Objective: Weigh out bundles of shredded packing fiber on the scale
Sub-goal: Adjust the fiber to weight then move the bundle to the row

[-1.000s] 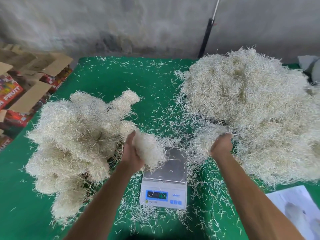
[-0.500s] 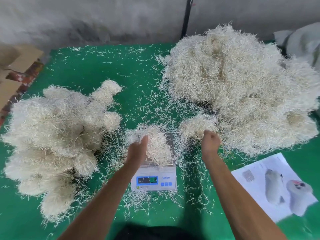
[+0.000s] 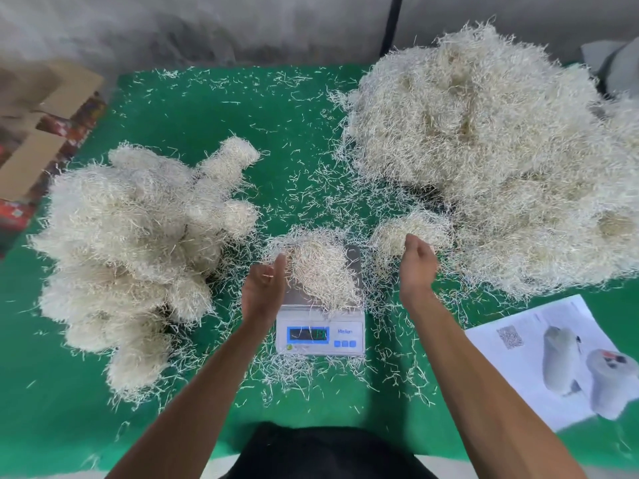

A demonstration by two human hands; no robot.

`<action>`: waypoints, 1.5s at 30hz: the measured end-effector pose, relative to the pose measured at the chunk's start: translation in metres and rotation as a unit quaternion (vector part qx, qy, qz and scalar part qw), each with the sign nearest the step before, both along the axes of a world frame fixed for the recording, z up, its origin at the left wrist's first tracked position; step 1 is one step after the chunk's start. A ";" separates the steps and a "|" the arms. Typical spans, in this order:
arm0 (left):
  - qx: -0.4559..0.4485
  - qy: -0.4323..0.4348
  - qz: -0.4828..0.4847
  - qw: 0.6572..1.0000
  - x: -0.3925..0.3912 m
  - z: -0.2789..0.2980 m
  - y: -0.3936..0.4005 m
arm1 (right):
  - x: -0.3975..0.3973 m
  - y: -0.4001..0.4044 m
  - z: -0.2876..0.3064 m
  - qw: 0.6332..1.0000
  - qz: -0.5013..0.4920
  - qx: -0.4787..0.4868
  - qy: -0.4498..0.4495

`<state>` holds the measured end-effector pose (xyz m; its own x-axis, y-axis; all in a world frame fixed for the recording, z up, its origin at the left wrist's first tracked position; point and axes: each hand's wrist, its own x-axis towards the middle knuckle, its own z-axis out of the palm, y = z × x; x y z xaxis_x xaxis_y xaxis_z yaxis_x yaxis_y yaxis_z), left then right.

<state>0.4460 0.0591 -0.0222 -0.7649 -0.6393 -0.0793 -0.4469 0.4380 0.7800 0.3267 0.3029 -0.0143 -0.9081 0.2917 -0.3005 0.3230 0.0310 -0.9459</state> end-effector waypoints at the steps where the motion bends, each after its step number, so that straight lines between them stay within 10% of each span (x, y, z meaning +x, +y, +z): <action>1: 0.004 0.005 -0.002 1.000 0.002 0.000 0.000 | 0.000 -0.002 0.000 1.000 0.006 -0.003 0.008; 25: 0.016 0.021 0.066 0.997 -0.005 -0.012 -0.029 | 0.021 -0.024 0.009 0.983 0.169 0.002 0.065; 30: 0.025 -0.011 -0.053 0.998 -0.035 -0.008 -0.035 | 0.035 -0.041 0.015 0.923 0.371 0.104 0.020; 35: 0.002 -0.104 -0.295 0.950 -0.059 -0.003 -0.033 | 0.038 -0.078 -0.003 0.777 0.508 0.362 0.086; 39: -0.118 -0.121 -0.300 0.939 -0.060 -0.003 -0.029 | 0.025 -0.087 -0.007 0.865 0.455 0.210 0.006; 42: 0.101 -0.100 -0.205 0.968 -0.053 0.005 -0.024 | 0.014 -0.076 0.003 0.914 0.399 0.060 0.044; 45: 0.348 -0.094 -0.100 0.927 -0.044 0.007 -0.028 | 0.006 -0.073 0.016 0.934 0.347 0.011 0.082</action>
<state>0.4021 0.0310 -0.0148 -0.7929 -0.2305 -0.5641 -0.5686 -0.0532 0.8209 0.3326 0.2302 0.0020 -0.9140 -0.3800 -0.1424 0.0696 0.1989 -0.9775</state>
